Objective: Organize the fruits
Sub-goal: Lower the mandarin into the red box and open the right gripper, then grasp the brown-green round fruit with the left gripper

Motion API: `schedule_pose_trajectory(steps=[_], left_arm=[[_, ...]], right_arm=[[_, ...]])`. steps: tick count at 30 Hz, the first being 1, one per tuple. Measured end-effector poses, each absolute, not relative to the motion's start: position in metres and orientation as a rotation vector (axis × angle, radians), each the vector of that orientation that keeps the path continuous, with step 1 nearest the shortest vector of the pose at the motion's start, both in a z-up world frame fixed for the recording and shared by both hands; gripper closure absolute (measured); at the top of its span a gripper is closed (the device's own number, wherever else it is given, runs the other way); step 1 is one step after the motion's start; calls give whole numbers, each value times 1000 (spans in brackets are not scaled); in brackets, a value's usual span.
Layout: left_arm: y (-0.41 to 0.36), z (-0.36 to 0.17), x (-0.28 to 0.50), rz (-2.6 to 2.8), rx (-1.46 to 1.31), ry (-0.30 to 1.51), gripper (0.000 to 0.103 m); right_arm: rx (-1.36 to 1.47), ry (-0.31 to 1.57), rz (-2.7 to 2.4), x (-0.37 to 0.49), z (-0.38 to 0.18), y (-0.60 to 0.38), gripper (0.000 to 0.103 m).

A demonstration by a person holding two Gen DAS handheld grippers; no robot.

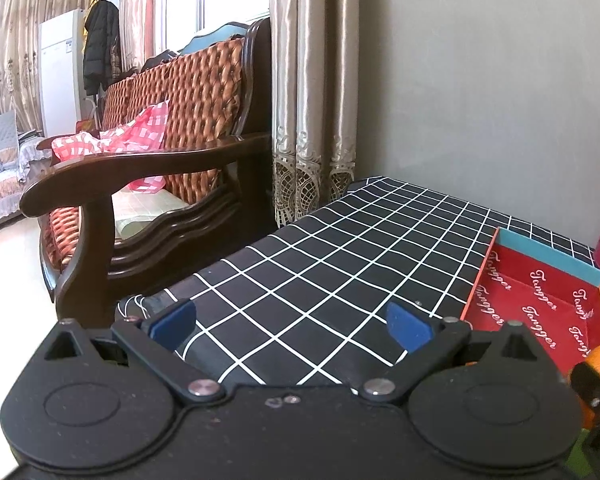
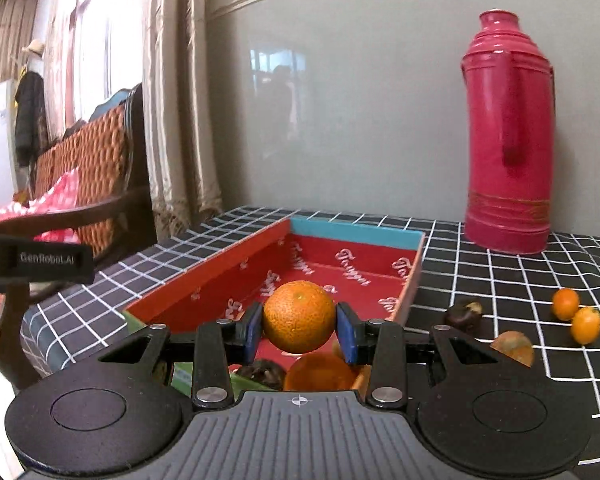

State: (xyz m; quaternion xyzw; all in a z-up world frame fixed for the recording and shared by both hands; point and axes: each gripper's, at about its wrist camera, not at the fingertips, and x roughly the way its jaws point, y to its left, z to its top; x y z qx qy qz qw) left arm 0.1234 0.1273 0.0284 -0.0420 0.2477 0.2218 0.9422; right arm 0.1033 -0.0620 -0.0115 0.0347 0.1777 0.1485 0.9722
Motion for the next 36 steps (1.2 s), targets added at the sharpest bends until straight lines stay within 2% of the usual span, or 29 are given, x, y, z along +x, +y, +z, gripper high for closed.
schedule_pose_trajectory(steps=[2, 4, 5, 6, 7, 16, 20, 36], left_arm=[[127, 28, 124, 453, -87, 505, 7], [127, 28, 124, 455, -85, 504, 7], [127, 28, 124, 455, -86, 505, 7], [127, 28, 124, 455, -87, 505, 7], [127, 28, 124, 454, -89, 506, 7], [117, 29, 124, 429, -81, 508, 7], [110, 28, 125, 412, -73, 508, 7], [29, 27, 125, 205, -12, 476, 7]], right_arm=[[60, 358, 300, 104, -13, -58, 63], [37, 350, 294, 103, -13, -55, 53], [32, 336, 291, 103, -12, -55, 30], [37, 311, 284, 101, -9, -56, 15], [46, 272, 271, 96, -7, -59, 13], [106, 179, 113, 82, 7, -93, 12], [153, 159, -29, 78, 13, -116, 0], [126, 215, -527, 45, 14, -212, 0]])
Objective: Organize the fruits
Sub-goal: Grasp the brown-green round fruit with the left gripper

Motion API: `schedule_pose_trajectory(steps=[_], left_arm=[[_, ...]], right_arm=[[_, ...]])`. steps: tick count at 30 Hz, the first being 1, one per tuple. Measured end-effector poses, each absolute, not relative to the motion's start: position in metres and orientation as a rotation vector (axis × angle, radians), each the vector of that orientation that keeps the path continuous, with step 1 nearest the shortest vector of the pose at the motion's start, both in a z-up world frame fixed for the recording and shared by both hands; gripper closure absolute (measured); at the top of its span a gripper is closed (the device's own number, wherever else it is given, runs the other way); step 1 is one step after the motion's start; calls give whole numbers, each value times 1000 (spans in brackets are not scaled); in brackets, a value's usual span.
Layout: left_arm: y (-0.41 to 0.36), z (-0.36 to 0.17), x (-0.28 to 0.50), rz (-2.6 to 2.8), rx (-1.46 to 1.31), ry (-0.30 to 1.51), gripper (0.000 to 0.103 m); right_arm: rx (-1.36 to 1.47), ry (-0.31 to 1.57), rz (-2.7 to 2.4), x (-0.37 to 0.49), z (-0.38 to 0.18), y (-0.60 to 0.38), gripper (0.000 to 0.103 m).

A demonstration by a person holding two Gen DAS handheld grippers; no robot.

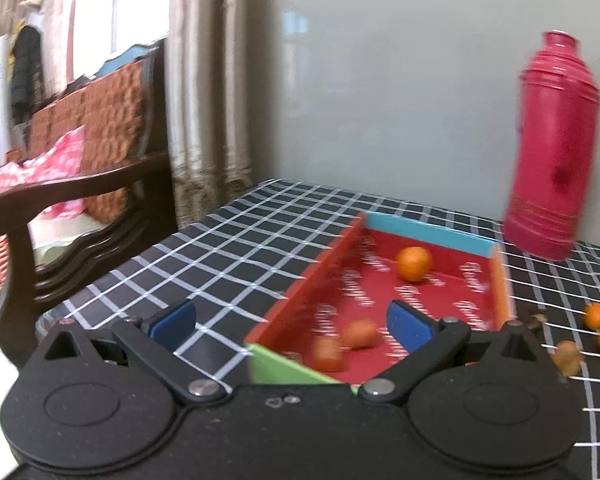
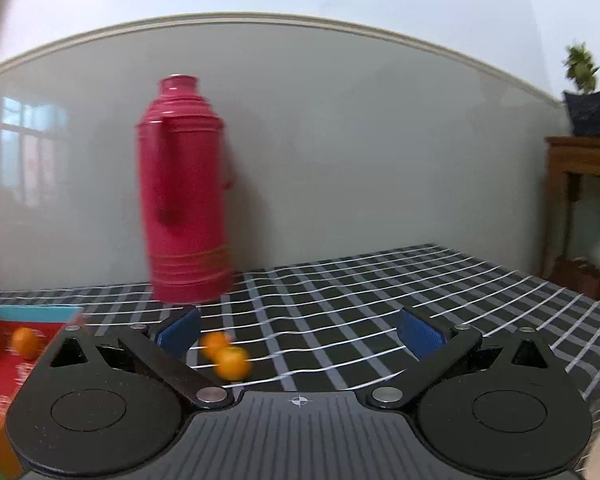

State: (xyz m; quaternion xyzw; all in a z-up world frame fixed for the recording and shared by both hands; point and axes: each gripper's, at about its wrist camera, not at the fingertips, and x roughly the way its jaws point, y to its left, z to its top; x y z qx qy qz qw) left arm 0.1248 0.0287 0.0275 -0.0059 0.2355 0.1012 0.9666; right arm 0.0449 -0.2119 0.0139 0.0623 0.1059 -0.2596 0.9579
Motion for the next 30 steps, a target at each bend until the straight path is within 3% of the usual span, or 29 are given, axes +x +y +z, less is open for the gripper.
schedule_pose_trajectory(steps=[17, 26, 30], left_arm=[[-105, 5, 94, -164, 212, 360, 8], [-147, -19, 114, -227, 216, 447, 23], [-158, -29, 132, -233, 210, 506, 35]], right_arm=[[21, 204, -842, -5, 6, -266, 0], [23, 219, -836, -14, 5, -282, 0], [13, 222, -860, -16, 5, -288, 0]])
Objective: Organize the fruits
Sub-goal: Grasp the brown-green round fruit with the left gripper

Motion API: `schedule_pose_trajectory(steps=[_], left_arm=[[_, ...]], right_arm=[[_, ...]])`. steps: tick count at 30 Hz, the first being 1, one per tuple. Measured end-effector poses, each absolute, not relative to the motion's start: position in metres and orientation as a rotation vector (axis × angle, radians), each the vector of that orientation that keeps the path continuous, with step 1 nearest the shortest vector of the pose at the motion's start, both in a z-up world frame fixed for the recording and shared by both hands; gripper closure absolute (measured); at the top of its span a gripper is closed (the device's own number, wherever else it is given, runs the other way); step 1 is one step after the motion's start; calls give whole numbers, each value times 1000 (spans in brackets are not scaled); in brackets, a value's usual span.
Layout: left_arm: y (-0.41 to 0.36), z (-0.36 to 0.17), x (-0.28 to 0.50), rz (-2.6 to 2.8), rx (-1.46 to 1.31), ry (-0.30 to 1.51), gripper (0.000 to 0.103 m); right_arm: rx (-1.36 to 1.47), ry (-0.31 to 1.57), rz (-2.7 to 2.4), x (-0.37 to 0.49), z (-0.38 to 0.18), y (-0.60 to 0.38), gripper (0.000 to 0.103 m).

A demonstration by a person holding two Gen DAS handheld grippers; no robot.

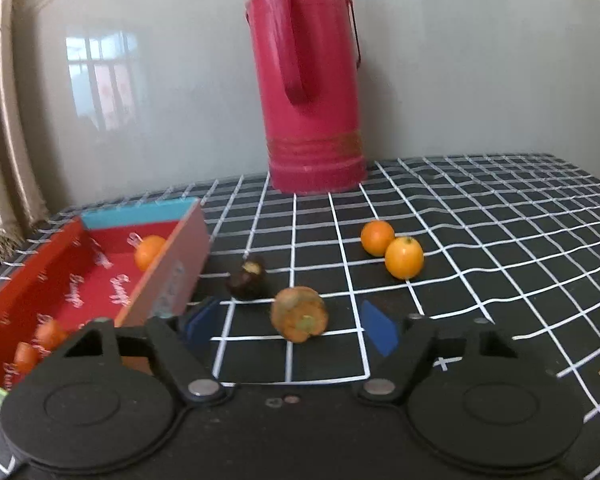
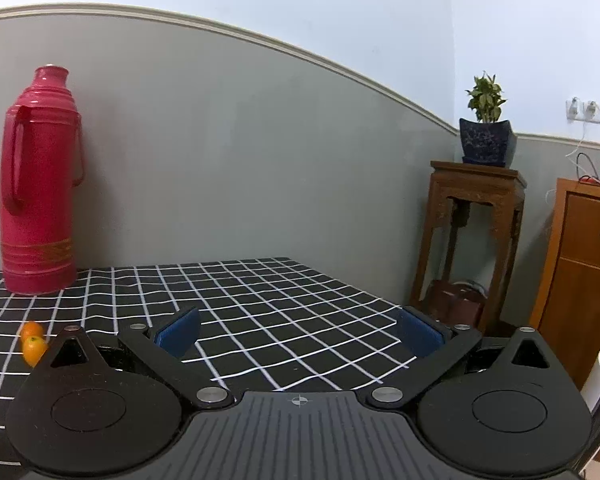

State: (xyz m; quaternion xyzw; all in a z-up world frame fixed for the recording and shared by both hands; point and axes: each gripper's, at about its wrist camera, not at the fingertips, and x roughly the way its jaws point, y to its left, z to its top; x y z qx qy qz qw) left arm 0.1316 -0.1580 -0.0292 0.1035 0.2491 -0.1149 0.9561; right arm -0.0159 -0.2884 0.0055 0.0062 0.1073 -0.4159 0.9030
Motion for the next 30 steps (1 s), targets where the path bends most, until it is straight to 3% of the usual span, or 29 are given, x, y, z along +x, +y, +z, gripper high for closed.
schedule_pose_trajectory(steps=[3, 6, 8, 9, 30], left_arm=[[-161, -34, 146, -232, 186, 548, 39], [-163, -40, 158, -253, 162, 599, 60], [-164, -43, 162, -258, 155, 618, 67], [-164, -43, 161, -268, 149, 615, 76], [-116, -1, 144, -28, 137, 375, 76]], right_arm=[[14, 223, -871, -18, 5, -292, 0], [19, 232, -869, -18, 4, -296, 0], [15, 242, -866, -17, 3, -296, 0], [14, 247, -864, -16, 3, -295, 0], [25, 243, -787, -7, 5, -283, 0]])
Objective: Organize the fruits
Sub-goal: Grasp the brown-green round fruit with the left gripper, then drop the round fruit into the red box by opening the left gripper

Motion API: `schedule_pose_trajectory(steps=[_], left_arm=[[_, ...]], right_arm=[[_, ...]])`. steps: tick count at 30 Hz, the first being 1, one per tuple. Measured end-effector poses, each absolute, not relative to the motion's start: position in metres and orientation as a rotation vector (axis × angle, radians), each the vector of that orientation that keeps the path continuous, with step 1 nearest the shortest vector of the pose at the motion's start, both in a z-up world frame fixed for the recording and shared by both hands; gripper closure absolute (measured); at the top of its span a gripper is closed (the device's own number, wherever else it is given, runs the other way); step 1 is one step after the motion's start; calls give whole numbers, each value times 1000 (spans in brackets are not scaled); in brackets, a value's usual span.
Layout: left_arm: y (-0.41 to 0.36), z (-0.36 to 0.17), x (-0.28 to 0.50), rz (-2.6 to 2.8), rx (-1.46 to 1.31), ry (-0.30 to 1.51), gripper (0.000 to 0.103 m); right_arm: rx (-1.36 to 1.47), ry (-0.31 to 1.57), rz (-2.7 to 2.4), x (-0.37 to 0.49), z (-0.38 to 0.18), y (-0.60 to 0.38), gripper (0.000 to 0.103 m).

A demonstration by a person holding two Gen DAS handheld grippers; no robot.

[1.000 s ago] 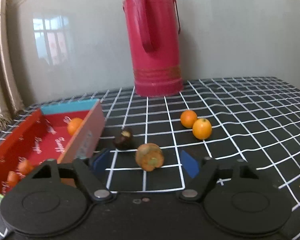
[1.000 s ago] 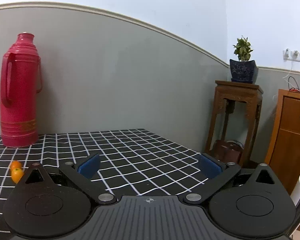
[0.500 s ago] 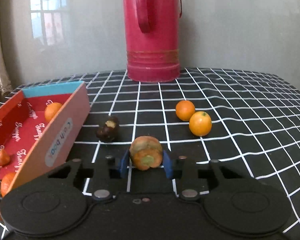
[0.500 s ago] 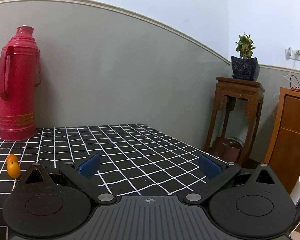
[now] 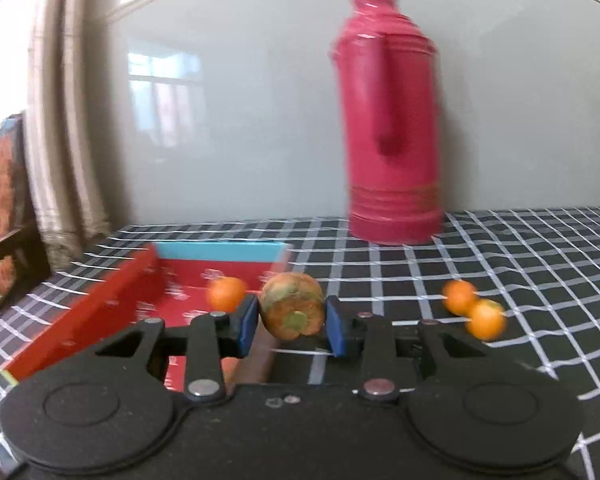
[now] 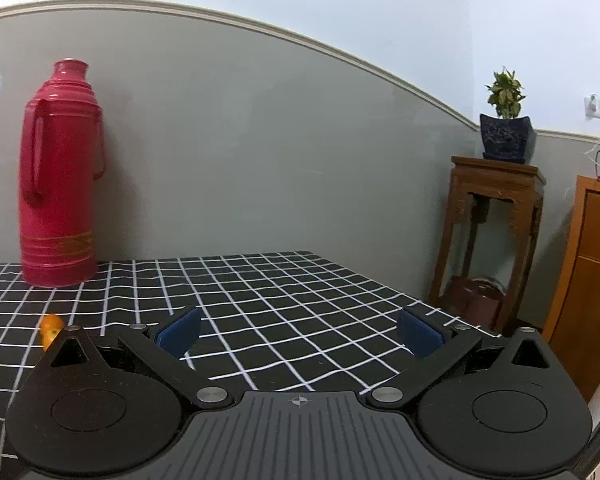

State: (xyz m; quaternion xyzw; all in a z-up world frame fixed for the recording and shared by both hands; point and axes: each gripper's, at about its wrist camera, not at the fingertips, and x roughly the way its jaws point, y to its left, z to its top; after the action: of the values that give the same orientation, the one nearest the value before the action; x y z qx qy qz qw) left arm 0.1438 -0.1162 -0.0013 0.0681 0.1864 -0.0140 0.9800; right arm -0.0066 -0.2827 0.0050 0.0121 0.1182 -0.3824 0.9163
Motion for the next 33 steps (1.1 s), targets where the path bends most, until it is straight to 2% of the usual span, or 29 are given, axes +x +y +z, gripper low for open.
schedule_pose_trajectory(steps=[5, 16, 26, 27, 28, 30, 33], left_arm=[[-85, 4, 153, 89, 111, 399, 76], [-33, -3, 179, 166, 12, 614, 75], [-2, 10, 161, 160, -32, 584, 67], [2, 11, 159, 169, -32, 576, 61], [7, 13, 156, 183, -35, 566, 47], [16, 17, 150, 215, -41, 543, 33], [31, 24, 143, 251, -34, 504, 33]], right_arm=[[22, 242, -748, 0, 6, -271, 0], [10, 240, -663, 18, 8, -241, 0], [37, 246, -589, 34, 9, -226, 0], [45, 249, -573, 37, 9, -225, 0], [51, 253, -557, 39, 8, -222, 0], [58, 260, -521, 45, 8, -215, 0], [57, 280, -454, 58, 6, -200, 0]])
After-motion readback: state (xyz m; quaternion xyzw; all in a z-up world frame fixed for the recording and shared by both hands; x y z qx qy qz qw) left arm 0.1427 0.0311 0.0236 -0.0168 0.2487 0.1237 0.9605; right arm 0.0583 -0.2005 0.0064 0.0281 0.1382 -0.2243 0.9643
